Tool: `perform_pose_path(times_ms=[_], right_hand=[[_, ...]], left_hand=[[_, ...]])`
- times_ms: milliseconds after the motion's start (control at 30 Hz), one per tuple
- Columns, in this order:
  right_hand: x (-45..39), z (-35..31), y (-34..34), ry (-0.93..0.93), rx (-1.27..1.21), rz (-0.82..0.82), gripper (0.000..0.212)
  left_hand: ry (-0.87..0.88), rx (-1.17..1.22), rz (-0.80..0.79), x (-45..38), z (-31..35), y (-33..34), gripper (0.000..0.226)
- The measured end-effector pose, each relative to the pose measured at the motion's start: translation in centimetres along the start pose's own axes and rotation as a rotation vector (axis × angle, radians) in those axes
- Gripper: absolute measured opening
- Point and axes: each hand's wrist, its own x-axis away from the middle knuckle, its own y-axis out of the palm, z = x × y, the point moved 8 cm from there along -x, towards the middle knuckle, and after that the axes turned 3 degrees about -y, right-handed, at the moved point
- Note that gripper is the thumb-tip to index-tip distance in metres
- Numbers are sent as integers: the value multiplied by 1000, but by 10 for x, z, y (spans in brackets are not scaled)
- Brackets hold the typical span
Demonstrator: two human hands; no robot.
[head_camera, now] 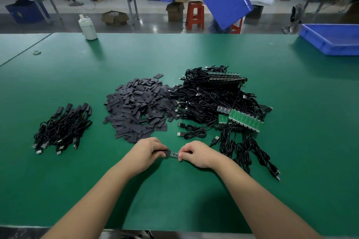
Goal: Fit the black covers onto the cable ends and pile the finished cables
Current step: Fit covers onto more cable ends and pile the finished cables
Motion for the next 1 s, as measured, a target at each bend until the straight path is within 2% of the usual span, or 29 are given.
perform_pose_path(times_ms=[533,700,867,1000], right_hand=[[-1,3,1,9,-63,29,23],[-2,6,-1,21,-94,40,17],[-4,3,-6,56,-69,35,25],[-1,3,-3,55,-82,42,26]], left_hand=[[48,1,-72,-7,24,18,26],[22,-16,-43,-5,22,18,22],[-12,-30,24,-4,19,13,22],[23,-43,-25,-2,21,19,26]])
